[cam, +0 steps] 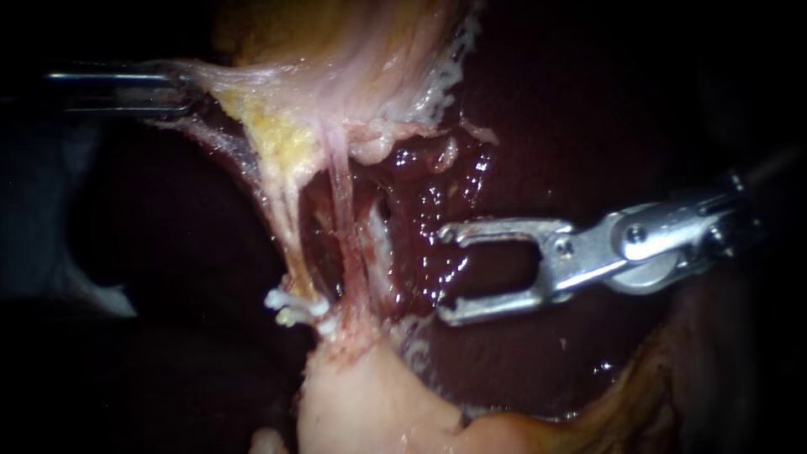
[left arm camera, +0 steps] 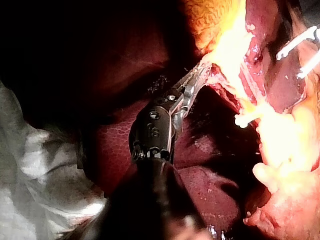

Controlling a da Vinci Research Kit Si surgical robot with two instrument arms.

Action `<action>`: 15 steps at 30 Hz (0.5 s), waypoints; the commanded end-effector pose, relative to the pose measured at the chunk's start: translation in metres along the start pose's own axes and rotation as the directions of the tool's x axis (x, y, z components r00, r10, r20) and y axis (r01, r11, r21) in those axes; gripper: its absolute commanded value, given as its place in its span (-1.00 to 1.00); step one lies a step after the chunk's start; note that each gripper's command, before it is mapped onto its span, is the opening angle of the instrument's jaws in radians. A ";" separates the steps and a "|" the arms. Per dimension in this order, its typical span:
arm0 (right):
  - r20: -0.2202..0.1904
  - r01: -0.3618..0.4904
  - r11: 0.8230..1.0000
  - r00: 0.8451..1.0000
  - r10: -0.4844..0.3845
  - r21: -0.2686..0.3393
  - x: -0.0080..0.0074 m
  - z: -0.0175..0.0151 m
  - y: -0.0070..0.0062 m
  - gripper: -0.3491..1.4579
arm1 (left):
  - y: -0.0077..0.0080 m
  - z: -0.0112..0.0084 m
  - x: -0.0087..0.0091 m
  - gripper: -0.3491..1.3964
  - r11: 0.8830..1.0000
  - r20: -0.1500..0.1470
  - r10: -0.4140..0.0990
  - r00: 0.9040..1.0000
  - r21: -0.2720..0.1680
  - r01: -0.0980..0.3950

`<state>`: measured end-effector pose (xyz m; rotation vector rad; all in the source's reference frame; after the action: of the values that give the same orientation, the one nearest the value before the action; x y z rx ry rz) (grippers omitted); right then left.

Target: Going back second clip left tube

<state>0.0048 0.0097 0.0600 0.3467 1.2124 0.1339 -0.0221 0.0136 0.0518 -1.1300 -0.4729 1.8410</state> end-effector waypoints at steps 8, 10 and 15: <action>0.007 0.004 1.000 1.000 -0.004 -0.012 -0.0001 -0.0015 0.0001 -0.06 | 0.0002 0.0009 -0.0005 -1.00 1.000 -0.004 0.002 1.000 0.006 -0.002; 0.007 0.004 1.000 1.000 -0.004 -0.012 -0.0001 -0.0015 0.0001 -0.06 | 0.0004 0.0017 -0.0009 -1.00 1.000 -0.005 0.004 1.000 0.009 -0.004; 0.007 0.004 1.000 1.000 -0.004 -0.012 -0.0001 -0.0015 0.0000 -0.06 | 0.0007 0.0038 -0.0018 -1.00 1.000 -0.005 0.009 1.000 0.001 -0.009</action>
<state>0.0034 0.0100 0.0596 0.3342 1.2053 0.1360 -0.0257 0.0120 0.0544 -1.1390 -0.4666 1.8438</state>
